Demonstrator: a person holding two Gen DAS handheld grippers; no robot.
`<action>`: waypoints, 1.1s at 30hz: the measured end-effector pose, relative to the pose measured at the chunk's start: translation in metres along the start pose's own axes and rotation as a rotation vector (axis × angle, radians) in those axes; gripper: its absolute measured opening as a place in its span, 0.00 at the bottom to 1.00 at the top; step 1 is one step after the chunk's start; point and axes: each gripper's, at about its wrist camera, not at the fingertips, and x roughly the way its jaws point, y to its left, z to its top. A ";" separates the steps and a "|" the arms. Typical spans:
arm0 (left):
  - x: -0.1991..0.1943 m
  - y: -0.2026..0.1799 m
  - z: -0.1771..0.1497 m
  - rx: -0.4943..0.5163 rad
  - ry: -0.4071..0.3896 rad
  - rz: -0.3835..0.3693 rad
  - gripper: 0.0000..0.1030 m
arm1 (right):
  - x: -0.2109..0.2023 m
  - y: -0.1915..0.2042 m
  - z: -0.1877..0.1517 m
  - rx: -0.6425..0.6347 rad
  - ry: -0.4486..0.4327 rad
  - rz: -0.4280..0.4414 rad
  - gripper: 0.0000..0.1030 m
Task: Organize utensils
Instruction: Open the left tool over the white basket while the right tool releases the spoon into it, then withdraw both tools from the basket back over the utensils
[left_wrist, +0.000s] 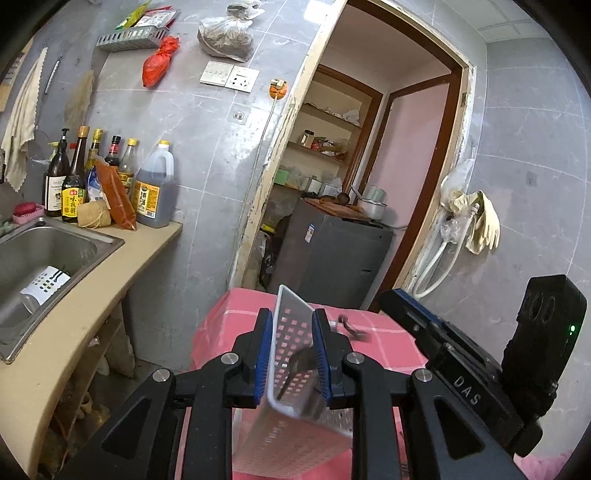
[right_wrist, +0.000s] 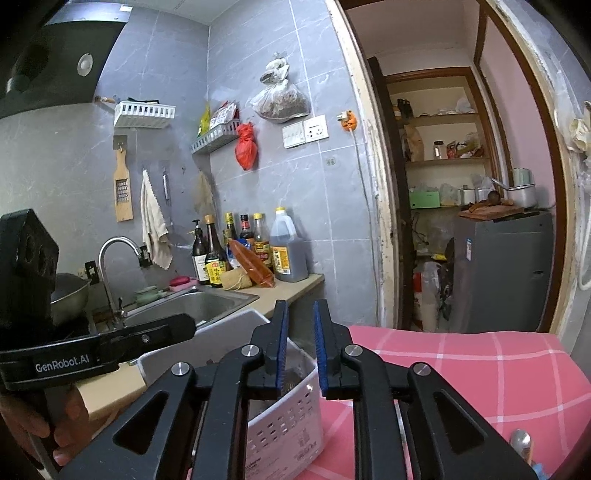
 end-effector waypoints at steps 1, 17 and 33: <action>-0.001 -0.002 0.000 0.006 0.002 0.004 0.20 | -0.003 -0.001 0.001 0.004 -0.003 -0.008 0.20; -0.041 -0.078 0.006 0.108 -0.033 0.027 0.81 | -0.119 -0.046 0.044 0.012 -0.051 -0.260 0.82; -0.050 -0.153 -0.042 0.135 -0.028 0.013 0.99 | -0.219 -0.096 0.043 0.008 -0.033 -0.416 0.99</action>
